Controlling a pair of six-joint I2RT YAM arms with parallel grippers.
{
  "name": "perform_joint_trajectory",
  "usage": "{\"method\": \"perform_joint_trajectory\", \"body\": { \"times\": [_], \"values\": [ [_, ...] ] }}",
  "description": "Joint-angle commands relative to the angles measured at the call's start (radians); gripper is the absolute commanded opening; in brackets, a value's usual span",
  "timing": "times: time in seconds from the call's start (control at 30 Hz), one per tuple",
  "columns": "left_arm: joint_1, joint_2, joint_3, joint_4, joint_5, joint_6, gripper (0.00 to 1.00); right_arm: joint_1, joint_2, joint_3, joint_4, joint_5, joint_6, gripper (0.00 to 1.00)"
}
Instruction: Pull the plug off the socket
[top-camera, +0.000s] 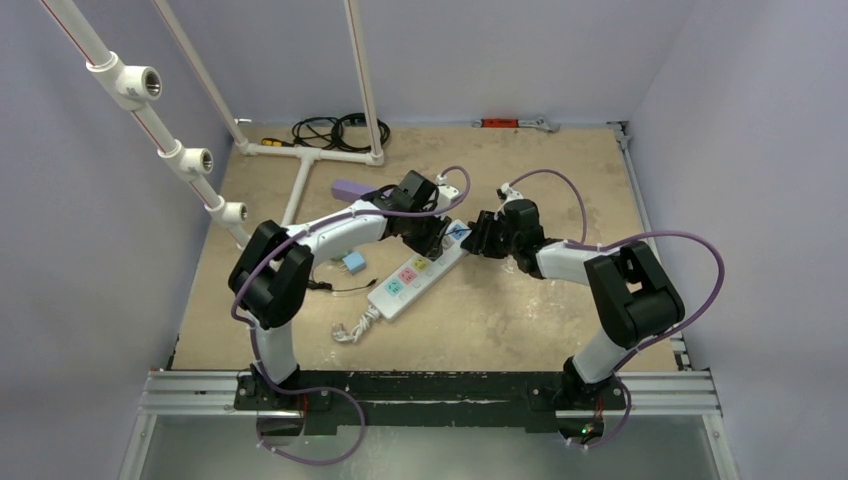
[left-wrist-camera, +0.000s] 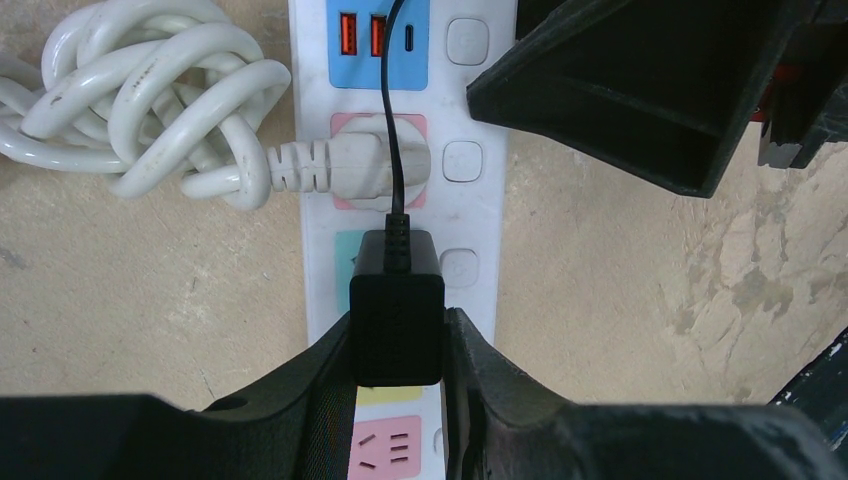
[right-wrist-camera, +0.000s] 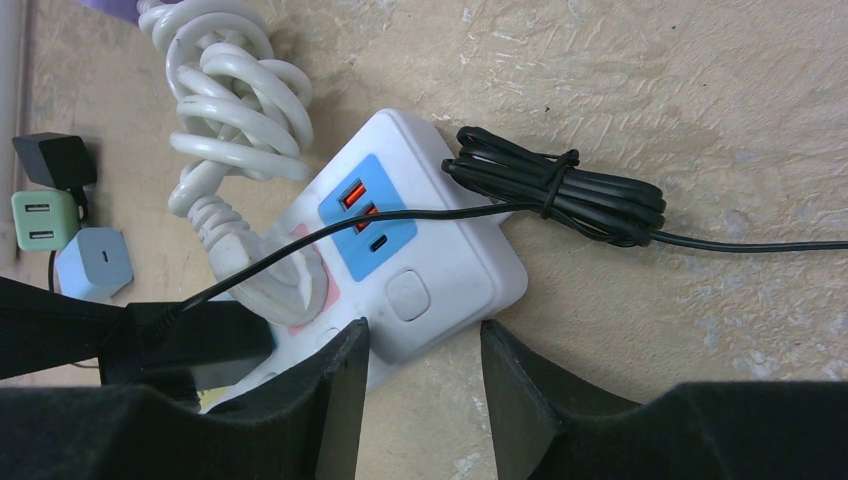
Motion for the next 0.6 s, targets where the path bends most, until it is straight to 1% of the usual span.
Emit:
{"method": "perform_joint_trajectory", "body": {
  "times": [0.0,0.1,0.2,0.33,0.57],
  "values": [
    [0.019,0.004,-0.014,0.002,0.016,-0.017,0.00,0.002,0.033,-0.009,-0.113,0.053,-0.052,0.47],
    [0.013,-0.038,-0.039,0.033,-0.021,-0.018,0.00,0.001,0.033,-0.008,-0.114,0.053,-0.053,0.47],
    [-0.001,-0.089,-0.067,0.060,-0.092,-0.020,0.00,0.002,0.035,-0.007,-0.114,0.054,-0.053,0.47],
    [-0.011,-0.142,-0.098,0.090,-0.139,-0.025,0.00,0.002,0.036,-0.008,-0.114,0.056,-0.051,0.47],
    [-0.062,-0.156,-0.107,0.090,-0.181,0.013,0.00,0.001,0.040,-0.005,-0.115,0.057,-0.051,0.47]
  ]
}}
